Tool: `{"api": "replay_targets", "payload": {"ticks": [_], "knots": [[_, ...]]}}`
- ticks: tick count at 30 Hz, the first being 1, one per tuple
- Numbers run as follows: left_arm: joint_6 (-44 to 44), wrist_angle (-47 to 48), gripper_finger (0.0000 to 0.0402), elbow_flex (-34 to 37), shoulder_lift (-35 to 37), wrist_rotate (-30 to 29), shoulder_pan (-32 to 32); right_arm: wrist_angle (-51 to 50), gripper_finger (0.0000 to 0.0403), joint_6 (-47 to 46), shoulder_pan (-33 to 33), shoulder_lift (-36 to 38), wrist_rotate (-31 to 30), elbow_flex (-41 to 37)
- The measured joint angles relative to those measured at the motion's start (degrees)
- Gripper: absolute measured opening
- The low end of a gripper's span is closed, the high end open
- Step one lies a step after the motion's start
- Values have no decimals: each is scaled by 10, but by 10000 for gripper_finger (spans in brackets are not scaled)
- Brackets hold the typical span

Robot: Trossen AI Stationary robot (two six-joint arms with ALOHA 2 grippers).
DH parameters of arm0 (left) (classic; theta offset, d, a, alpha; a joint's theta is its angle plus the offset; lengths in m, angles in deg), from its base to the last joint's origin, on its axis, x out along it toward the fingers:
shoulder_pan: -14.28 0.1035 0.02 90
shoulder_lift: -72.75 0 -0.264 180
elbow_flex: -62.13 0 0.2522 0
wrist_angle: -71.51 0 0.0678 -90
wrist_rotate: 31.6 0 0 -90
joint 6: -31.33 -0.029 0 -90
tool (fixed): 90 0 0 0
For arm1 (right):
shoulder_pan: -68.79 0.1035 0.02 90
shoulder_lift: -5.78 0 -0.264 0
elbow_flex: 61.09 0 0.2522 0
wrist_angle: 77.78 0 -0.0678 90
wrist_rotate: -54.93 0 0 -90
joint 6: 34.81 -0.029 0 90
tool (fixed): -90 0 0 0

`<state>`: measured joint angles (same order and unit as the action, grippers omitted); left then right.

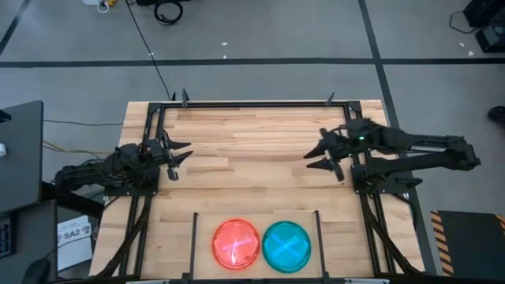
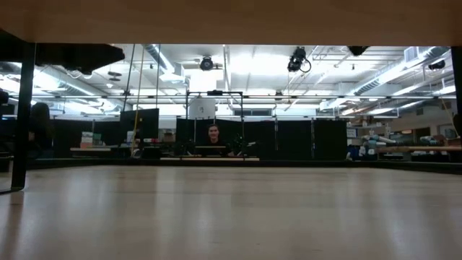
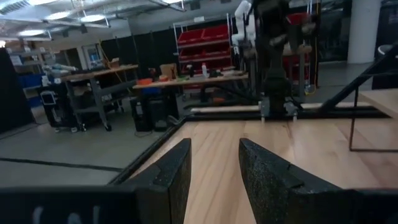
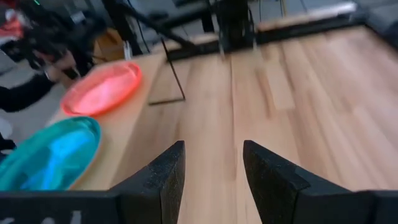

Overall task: Place and stack plates onto a shelf
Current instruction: Return to Home Position

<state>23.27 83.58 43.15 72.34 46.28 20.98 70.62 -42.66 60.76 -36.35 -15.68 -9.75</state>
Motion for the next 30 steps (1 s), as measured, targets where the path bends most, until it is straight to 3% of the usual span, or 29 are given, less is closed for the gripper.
{"api": "replay_targets", "payload": {"ticks": [16,26,30], "knots": [[18,19,141,0,2,0,0,-96,169,38,-1,282,-4,0],[19,19,141,0,2,0,0,-67,169,41,-1,411,-9,-59],[20,19,141,0,2,0,0,-32,169,30,-1,416,-33,-100]]}}
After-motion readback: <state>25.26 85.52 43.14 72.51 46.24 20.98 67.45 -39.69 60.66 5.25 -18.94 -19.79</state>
